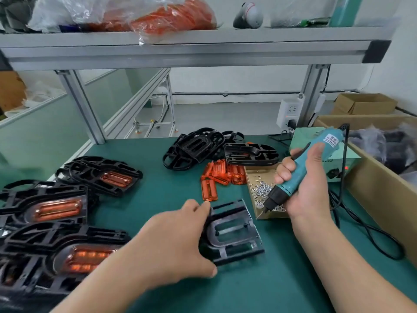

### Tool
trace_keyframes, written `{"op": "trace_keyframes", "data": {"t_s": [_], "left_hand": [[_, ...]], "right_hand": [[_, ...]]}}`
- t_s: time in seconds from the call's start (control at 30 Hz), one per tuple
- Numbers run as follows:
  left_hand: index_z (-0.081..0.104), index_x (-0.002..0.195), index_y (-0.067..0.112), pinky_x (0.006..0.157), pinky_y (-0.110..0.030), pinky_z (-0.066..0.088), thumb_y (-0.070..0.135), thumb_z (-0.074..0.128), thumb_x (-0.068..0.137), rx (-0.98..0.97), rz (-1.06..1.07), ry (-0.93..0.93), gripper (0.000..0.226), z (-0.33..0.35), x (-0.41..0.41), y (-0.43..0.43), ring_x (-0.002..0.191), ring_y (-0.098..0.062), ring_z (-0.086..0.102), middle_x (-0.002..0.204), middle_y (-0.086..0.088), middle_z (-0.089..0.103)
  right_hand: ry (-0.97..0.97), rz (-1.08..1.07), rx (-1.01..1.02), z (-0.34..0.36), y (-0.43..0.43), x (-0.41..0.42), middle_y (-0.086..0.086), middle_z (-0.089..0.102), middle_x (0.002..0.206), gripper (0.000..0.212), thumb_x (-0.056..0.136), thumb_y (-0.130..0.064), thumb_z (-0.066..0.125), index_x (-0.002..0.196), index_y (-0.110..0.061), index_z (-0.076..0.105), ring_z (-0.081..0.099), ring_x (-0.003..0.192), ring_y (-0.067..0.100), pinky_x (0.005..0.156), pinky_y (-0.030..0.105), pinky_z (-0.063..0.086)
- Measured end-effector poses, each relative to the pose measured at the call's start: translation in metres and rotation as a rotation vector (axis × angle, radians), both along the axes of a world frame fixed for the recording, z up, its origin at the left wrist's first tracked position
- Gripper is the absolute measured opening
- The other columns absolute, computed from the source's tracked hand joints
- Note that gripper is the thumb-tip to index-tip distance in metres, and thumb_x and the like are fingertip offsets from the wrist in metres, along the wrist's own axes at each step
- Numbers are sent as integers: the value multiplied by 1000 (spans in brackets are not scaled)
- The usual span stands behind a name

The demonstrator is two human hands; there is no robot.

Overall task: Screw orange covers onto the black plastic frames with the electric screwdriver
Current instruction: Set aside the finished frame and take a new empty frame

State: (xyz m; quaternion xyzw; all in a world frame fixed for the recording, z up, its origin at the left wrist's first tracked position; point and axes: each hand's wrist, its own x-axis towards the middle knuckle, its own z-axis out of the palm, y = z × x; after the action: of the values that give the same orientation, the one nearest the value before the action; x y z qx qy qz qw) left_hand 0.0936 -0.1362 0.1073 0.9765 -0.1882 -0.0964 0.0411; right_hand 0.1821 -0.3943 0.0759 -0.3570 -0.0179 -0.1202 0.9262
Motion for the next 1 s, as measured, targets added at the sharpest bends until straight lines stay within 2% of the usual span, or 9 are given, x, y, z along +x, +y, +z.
{"op": "trace_keyframes", "data": {"t_s": [0.13,0.3,0.4,0.57,0.67,0.73,0.83,0.9,1.0], "left_hand": [[3,163,39,96,-35,53,82,65,61,-37,-82,63,127,-16,-21,-16,123,-15,59,153,24,24],[-9,162,40,104,-32,46,84,68,62,-33,-75,112,134,-15,-26,-16,138,-12,50,165,33,1],[-16,161,46,110,-29,42,80,68,67,-19,-98,161,130,-12,-29,-18,146,-9,43,165,39,-13],[-13,160,52,106,-29,44,74,64,81,59,-149,235,112,-9,-35,-21,142,-14,49,165,40,-15],[-8,159,54,109,-32,42,99,48,67,-26,-76,231,117,-11,-37,-20,144,-8,45,166,38,0],[12,158,53,105,-29,45,108,29,60,-185,43,135,114,-8,-35,-19,135,0,49,153,36,33],[54,134,41,89,-29,53,87,38,84,-334,226,-61,70,-8,-12,-19,102,3,61,108,27,63],[61,119,34,81,-35,53,71,48,95,-303,339,-110,46,-12,18,-23,94,-7,63,96,19,64],[57,87,20,58,-31,39,66,52,97,-193,449,-112,48,-20,65,-30,72,-18,60,80,6,62]], "right_hand": [[-6,4,25,-1,-6,0,-4,48,70,51,84,-68,70,97,-20,58,45,54,10,50,24,46],[17,-27,10,-5,-6,3,-3,47,70,47,97,-65,60,96,-18,57,46,53,11,50,25,46],[20,-27,24,-5,-8,3,-3,47,70,46,97,-64,59,97,-18,57,46,53,11,50,25,46],[24,-41,38,-6,-10,4,-3,49,70,48,95,-65,63,96,-17,59,47,54,10,51,25,47],[29,-44,38,-6,-11,4,-4,49,70,47,94,-65,64,95,-18,60,47,54,10,51,25,47],[27,-47,32,-6,-10,4,-4,49,70,47,95,-65,63,96,-19,59,47,54,10,51,25,47],[28,-46,26,-5,-9,4,-4,48,70,46,96,-65,61,97,-19,58,46,54,10,51,24,46],[27,-40,18,-5,-8,3,-4,47,70,46,97,-65,58,96,-19,57,46,53,10,50,24,46],[34,-32,7,-5,-6,3,-4,48,69,47,99,-65,56,95,-19,58,46,53,10,49,25,46]]}}
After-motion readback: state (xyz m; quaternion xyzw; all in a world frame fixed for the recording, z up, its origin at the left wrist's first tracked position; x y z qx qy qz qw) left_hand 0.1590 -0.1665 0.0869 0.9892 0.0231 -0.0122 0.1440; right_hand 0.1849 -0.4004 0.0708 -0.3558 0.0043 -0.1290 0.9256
